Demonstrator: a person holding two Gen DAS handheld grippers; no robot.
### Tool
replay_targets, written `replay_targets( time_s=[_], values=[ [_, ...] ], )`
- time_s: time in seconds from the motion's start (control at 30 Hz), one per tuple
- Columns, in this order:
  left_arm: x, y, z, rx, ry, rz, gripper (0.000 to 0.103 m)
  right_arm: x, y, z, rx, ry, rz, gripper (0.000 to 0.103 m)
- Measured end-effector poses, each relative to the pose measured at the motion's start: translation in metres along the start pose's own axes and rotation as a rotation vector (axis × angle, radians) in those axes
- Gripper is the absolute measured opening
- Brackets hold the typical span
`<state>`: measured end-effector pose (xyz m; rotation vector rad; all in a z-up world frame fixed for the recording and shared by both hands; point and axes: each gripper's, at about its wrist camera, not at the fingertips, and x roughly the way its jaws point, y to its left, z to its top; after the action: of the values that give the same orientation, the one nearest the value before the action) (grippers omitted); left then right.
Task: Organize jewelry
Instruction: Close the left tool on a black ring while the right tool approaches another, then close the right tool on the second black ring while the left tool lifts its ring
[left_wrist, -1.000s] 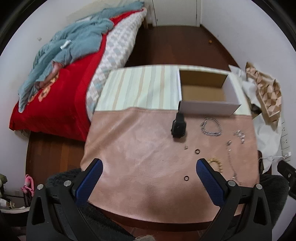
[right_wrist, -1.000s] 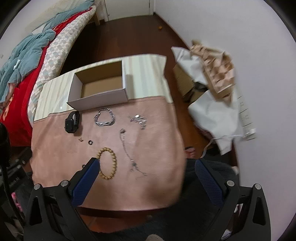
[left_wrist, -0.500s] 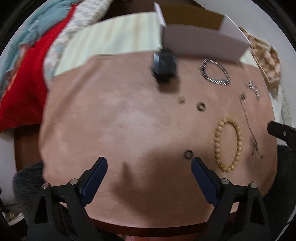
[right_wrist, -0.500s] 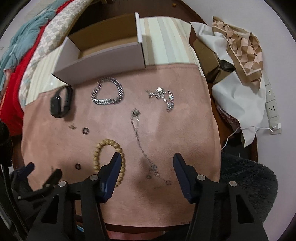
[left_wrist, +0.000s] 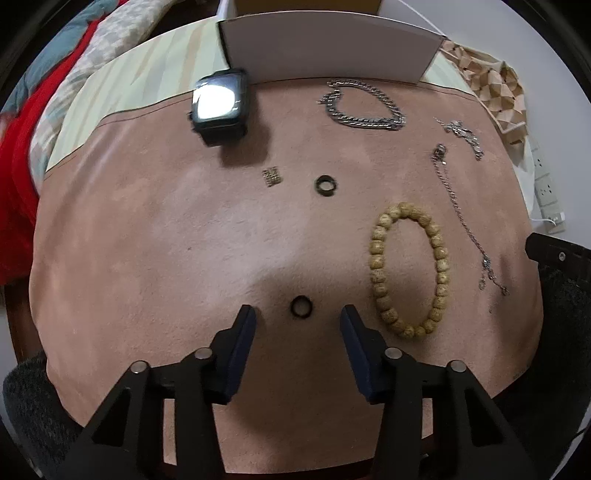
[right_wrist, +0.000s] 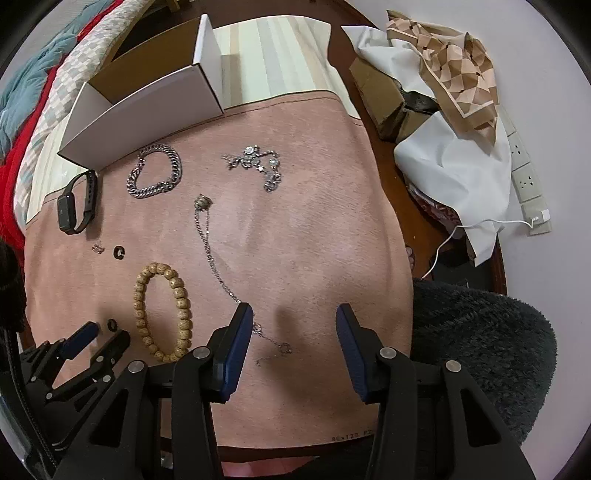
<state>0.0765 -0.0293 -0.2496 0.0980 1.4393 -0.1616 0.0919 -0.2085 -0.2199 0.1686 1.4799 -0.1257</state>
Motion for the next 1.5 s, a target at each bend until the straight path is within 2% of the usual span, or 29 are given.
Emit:
replay_targets(
  time_s=[0.1,0.23,0.3,0.5,0.63,0.77,0.87,1.1,1.4,1.47,1.5],
  values=[
    [0.003,-0.004,0.004,0.007,-0.017,0.003,0.037,-0.001,-0.001,0.0,-0.002,-0.007,-0.009,0.048],
    [0.004,-0.008,0.009,0.012,-0.032,0.004,0.016,-0.004,0.001,0.001,-0.007,-0.017,-0.015,0.047],
    [0.003,-0.005,0.008,0.01,-0.04,-0.005,0.01,-0.005,0.003,0.0,-0.013,-0.023,-0.017,0.045],
    [-0.004,0.009,-0.003,0.006,-0.062,-0.018,0.01,-0.011,0.008,-0.004,-0.02,-0.035,-0.019,0.044],
    [-0.013,0.024,-0.004,-0.015,-0.087,-0.024,0.01,-0.018,0.017,-0.005,-0.029,-0.058,0.023,0.044],
    [-0.027,0.054,-0.001,-0.065,-0.126,-0.001,0.01,-0.013,0.048,-0.001,-0.072,-0.063,0.124,0.044],
    [-0.027,0.081,0.004,-0.111,-0.141,0.044,0.01,-0.003,0.083,0.004,-0.142,-0.067,0.148,0.044],
    [-0.014,0.135,0.012,-0.225,-0.125,0.109,0.01,0.018,0.144,0.016,-0.246,-0.107,0.145,0.044],
    [-0.008,0.163,0.012,-0.266,-0.118,0.094,0.01,0.043,0.174,0.021,-0.298,-0.105,0.118,0.044],
    [-0.006,0.166,0.013,-0.268,-0.118,0.088,0.01,0.044,0.18,0.02,-0.316,-0.115,0.098,0.042],
    [-0.005,0.167,0.014,-0.27,-0.117,0.087,0.01,0.045,0.182,0.021,-0.319,-0.119,0.087,0.038]
  ],
)
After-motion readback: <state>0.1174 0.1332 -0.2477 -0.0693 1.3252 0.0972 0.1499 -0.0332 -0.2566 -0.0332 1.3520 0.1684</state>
